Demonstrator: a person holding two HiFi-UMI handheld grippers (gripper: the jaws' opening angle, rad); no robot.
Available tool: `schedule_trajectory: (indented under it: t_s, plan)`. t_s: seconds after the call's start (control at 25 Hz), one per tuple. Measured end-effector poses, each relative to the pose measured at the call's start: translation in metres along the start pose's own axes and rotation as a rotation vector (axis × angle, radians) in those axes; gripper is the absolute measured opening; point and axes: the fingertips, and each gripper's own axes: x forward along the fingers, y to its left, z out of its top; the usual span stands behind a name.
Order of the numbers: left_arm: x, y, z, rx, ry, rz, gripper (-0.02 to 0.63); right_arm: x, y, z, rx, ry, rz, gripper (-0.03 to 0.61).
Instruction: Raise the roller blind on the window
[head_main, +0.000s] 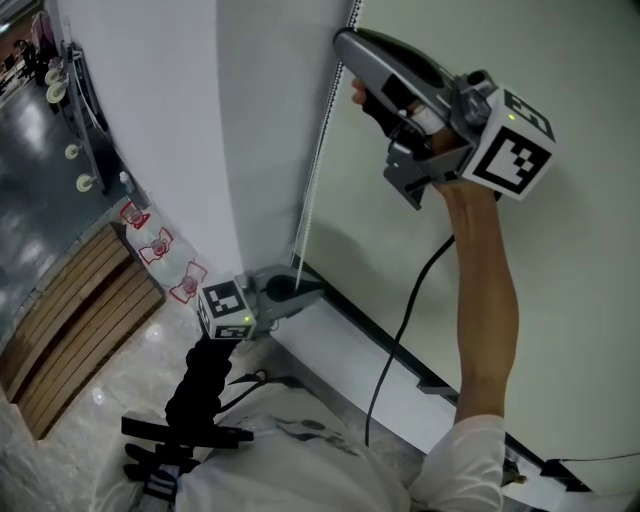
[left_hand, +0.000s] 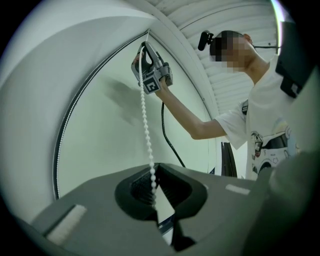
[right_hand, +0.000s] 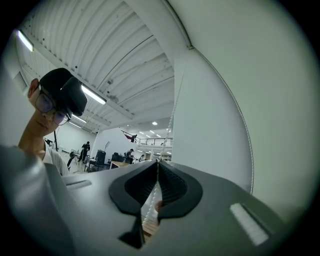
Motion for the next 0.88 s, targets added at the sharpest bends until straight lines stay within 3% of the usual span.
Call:
schedule_trajectory:
  t_s: [0.28,0.48,0.88]
  plan:
    - [-0.009,-0.002,-0.016,0.017,0.012,-0.007,-0.002,-0.006,0.019,-0.087,0.025,0.105,-0.01,0.012]
    - [0.0,0.011,0.011,0.003,0.007,0.01,-0.002,-0.015,0.014,-0.119,0.128,0.131,0.01,0.012]
    - [-0.006,0.005,0.0,0.01,0.008,0.016,-0.002,-0.026,0.047,-0.193,0.184,0.194,0.023,0.012]
